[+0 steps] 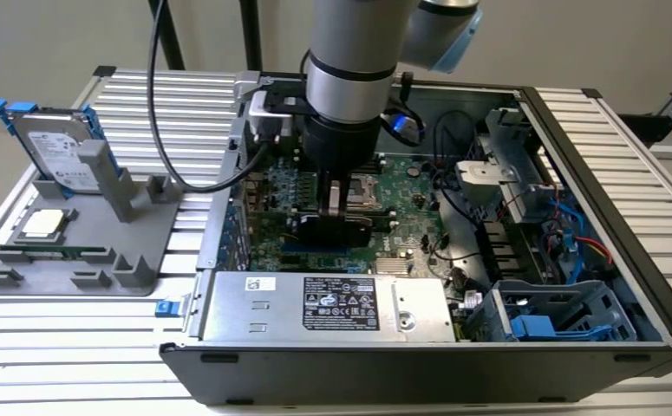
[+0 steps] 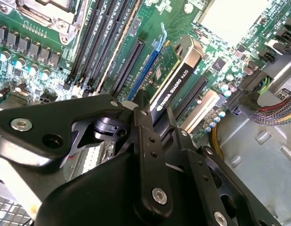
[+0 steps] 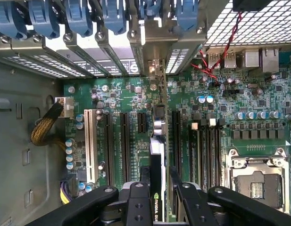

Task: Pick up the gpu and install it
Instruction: 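Insert the gpu into the slot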

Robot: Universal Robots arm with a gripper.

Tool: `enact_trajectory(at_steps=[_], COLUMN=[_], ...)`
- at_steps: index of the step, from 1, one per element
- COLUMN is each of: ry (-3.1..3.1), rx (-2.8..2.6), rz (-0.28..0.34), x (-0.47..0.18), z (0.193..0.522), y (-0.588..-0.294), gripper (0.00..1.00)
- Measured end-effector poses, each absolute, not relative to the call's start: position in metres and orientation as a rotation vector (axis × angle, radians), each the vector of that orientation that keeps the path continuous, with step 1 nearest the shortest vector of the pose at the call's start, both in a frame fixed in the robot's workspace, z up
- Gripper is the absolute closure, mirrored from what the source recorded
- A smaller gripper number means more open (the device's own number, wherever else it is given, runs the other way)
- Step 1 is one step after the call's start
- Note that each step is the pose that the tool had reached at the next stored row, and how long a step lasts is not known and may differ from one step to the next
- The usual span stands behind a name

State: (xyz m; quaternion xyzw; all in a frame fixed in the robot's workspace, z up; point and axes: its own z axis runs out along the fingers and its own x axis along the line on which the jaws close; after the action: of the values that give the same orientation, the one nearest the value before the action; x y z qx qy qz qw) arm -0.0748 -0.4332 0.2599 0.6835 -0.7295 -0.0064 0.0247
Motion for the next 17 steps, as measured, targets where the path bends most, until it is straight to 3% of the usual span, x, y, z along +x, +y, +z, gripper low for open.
enact_trajectory(at_steps=[17], ry=[-2.255], rx=[2.113], rz=[-0.017], x=[-0.0749], z=[0.258], y=[-0.4329], gripper=[1.0])
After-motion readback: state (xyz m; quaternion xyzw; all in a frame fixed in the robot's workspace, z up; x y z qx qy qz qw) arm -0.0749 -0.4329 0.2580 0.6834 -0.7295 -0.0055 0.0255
